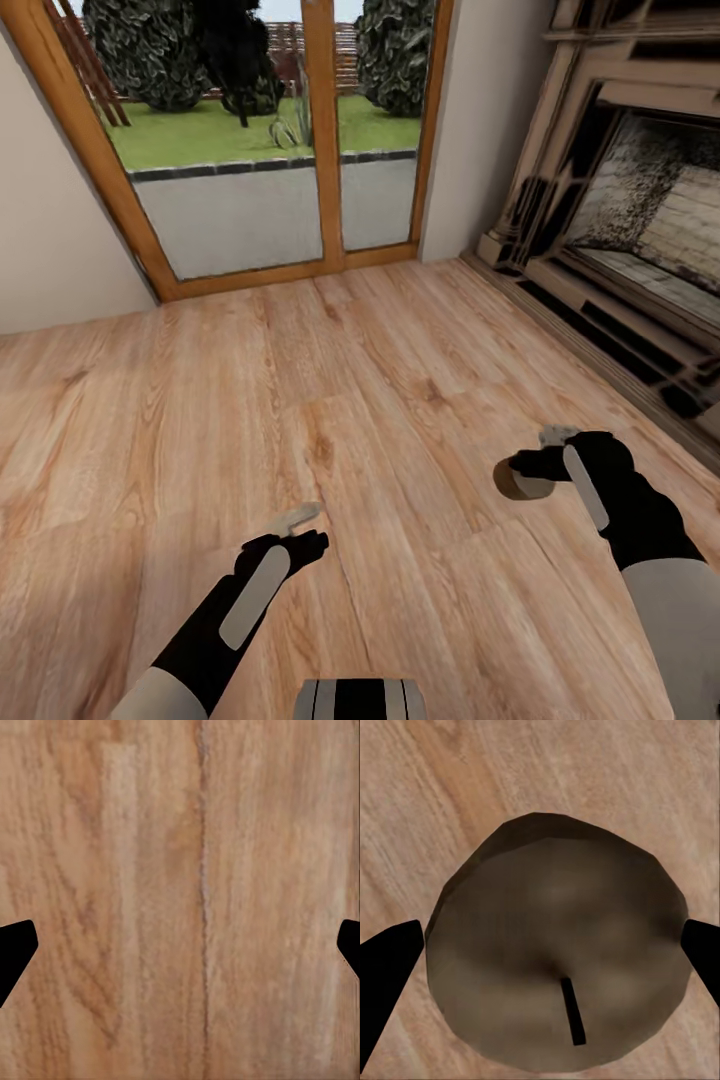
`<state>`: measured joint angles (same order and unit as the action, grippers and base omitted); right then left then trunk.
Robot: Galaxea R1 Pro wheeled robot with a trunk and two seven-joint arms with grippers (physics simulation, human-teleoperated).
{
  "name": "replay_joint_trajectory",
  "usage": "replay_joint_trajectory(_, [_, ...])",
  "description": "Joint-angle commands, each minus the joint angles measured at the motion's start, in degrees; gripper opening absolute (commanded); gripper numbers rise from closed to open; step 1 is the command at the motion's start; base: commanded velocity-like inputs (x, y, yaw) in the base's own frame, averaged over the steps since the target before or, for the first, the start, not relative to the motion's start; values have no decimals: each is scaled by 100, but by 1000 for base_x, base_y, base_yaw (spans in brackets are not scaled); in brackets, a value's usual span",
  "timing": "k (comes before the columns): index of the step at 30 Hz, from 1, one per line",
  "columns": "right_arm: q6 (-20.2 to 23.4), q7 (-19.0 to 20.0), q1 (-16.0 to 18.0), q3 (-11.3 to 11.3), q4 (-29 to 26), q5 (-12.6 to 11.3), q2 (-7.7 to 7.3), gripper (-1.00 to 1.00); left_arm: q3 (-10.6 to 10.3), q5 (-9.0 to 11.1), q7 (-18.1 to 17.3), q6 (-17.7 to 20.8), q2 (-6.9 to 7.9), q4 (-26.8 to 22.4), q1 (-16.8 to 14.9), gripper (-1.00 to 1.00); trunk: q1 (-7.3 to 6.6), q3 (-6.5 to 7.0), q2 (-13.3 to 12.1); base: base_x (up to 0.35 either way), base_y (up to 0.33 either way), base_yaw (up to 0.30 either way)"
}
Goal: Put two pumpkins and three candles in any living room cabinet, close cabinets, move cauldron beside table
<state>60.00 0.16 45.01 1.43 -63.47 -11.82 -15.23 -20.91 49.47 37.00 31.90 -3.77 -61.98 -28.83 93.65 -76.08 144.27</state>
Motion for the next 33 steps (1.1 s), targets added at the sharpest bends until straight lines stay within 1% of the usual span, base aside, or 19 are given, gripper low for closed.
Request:
replay_joint_trajectory(1, [0, 30, -11, 3, -32, -31, -16, -100, 0, 1, 0, 0, 0, 1, 0, 100, -2, 23, -2, 0, 0, -298])
replay_joint_trajectory(6, [0, 81, -27, 6, -91, -33, -38, -100, -2, 13, -27, 6, 1, 2, 0, 100, -2, 23, -2, 0, 0, -282])
replay_joint_trajectory(7, [0, 84, -38, 6, -103, -35, -39, -100, -33, 12, -72, 10, 5, 2, 0, 100, -2, 23, -2, 43, 0, -144])
replay_joint_trajectory(10, [0, 93, -89, 6, -257, -37, -41, -100, -362, -1, -167, 9, 38, 1, -4, 100, -2, 23, -2, 192, 0, -63])
replay_joint_trajectory(11, [0, 95, -124, 5, -340, -36, -41, -100, -431, -3, -180, 9, 43, 2, -6, 100, -2, 23, -2, 269, 0, -24])
replay_joint_trajectory(14, [0, 97, -222, 3, -560, -36, -41, -100, -514, -12, -195, 9, 54, 2, -8, 100, -2, 23, -2, 292, 0, -51])
replay_joint_trajectory(21, [0, 98, -327, -2, -794, -35, -49, -100, -547, -15, -199, 5, 61, -1, -6, 100, -2, 23, -2, 293, 0, -243])
replay_joint_trajectory(26, [0, 98, -334, -2, -818, -39, -50, -100, -513, -6, -200, 8, 37, -18, -8, 100, -15, 133, -9, 67, 0, -274])
replay_joint_trajectory(29, [0, 98, -359, 2, -830, -43, -50, -100, -501, -8, -202, 9, 37, -13, -9, 100, -23, 200, -13, 9, 0, -78])
replay_joint_trajectory(31, [0, 103, -533, -1, -1068, -46, -50, -100, -499, -13, -202, 7, 37, -6, -9, 100, -28, 244, -15, 3, 0, -25])
replay_joint_trajectory(33, [0, 99, -830, -32, -1636, -42, -47, -100, -494, -14, -202, 3, 37, -1, -9, 100, -33, 288, -18, 1, 0, -10])
